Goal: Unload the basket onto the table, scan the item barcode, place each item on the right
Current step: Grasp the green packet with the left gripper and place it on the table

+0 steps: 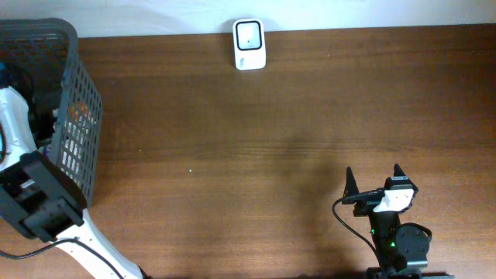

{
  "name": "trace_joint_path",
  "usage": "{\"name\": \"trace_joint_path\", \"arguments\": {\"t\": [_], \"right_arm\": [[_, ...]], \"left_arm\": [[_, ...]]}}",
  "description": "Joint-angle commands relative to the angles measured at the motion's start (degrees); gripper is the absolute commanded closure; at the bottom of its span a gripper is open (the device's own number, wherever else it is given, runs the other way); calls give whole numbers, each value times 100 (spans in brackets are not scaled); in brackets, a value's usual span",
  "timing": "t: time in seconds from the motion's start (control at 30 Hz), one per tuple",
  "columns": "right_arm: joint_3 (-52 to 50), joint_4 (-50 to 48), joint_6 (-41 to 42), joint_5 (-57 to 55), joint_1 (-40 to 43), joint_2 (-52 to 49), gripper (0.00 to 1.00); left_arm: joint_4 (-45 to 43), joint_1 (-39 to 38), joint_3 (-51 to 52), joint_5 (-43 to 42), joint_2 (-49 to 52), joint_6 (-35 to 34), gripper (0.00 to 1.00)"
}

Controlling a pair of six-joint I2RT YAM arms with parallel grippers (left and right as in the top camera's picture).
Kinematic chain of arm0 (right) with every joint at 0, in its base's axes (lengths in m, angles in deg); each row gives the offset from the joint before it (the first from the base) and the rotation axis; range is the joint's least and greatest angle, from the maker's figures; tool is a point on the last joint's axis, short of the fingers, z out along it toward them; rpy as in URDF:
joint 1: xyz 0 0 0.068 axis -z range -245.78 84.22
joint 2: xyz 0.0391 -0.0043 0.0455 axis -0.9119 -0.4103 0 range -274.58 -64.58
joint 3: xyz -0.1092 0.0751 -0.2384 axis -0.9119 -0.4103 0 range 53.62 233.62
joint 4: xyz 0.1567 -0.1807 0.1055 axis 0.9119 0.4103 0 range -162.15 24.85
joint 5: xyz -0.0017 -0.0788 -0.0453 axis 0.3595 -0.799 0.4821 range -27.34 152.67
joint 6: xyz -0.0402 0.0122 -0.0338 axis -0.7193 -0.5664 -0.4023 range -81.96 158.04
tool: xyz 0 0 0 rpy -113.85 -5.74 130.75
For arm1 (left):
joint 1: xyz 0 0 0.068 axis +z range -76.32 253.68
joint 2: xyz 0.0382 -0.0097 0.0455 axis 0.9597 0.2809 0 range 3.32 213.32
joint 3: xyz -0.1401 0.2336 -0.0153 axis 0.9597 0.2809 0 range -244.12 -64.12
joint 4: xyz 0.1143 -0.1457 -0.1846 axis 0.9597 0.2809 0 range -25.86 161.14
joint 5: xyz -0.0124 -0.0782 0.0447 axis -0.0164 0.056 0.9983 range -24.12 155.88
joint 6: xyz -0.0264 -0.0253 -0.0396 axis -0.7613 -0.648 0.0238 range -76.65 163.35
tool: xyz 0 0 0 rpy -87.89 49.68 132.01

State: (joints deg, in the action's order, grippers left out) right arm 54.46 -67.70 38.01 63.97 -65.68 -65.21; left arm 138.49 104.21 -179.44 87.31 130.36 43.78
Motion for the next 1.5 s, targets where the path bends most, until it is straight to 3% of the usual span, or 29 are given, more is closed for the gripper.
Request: {"name": "trace_joint_path", "arguments": {"t": [0.0, 0.03, 0.1, 0.13, 0.17, 0.2, 0.23, 0.37, 0.57, 0.73, 0.83, 0.9, 1.03, 1.17, 1.23, 1.33, 1.47], "right_arm": [[-52, 7, -13, -50, -48, 42, 1], [-52, 7, -13, -50, -48, 42, 1], [-52, 7, -13, -50, -48, 42, 1], [-52, 7, -13, -52, -48, 42, 1], [-52, 7, -13, -50, -48, 42, 1], [-52, 7, -13, -50, -48, 42, 1], [-52, 7, -13, -50, -48, 42, 1], [-52, 7, -13, -50, -48, 42, 1], [-52, 7, -13, -50, -48, 42, 1], [-52, 7, -13, -50, -48, 42, 1], [-52, 7, -13, -50, -48, 42, 1], [-52, 7, -13, -50, -48, 42, 1], [-52, 7, -13, -50, -48, 42, 1], [-52, 7, -13, -50, -48, 42, 1], [-52, 7, -13, -50, -48, 42, 1], [-52, 7, -13, -50, -48, 42, 1], [-52, 7, -13, -50, -48, 42, 1]], "left_arm": [[13, 216, 79, -74, 59, 48, 30], [11, 273, 79, -223, 59, 48, 31], [-17, 363, 83, -321, 61, 48, 53], [-52, 409, 83, -326, 61, 46, 71], [-79, 428, 83, -361, 61, 46, 79], [-116, 444, 83, -450, 61, 46, 96], [-144, 444, 81, -697, 61, 48, 100], [-28, 442, -407, -1344, -7, 44, 100], [136, 442, -2389, -3687, -586, 20, 100], [127, 442, -3342, -4452, -1119, -1272, 100], [118, 433, -3383, -5757, -1537, -2608, 100], [98, 157, -3383, -6596, -1631, -2649, 100], [514, -929, -3355, -6352, -1611, -2006, 100], [837, -2767, -3331, -3908, -1478, -1993, 100], [901, -3418, -3292, -3130, -1333, -2070, 100], [1058, -4441, -3163, -1853, -813, -2726, 100], [861, -5132, -3115, -1797, 22, -2726, 100]]}}
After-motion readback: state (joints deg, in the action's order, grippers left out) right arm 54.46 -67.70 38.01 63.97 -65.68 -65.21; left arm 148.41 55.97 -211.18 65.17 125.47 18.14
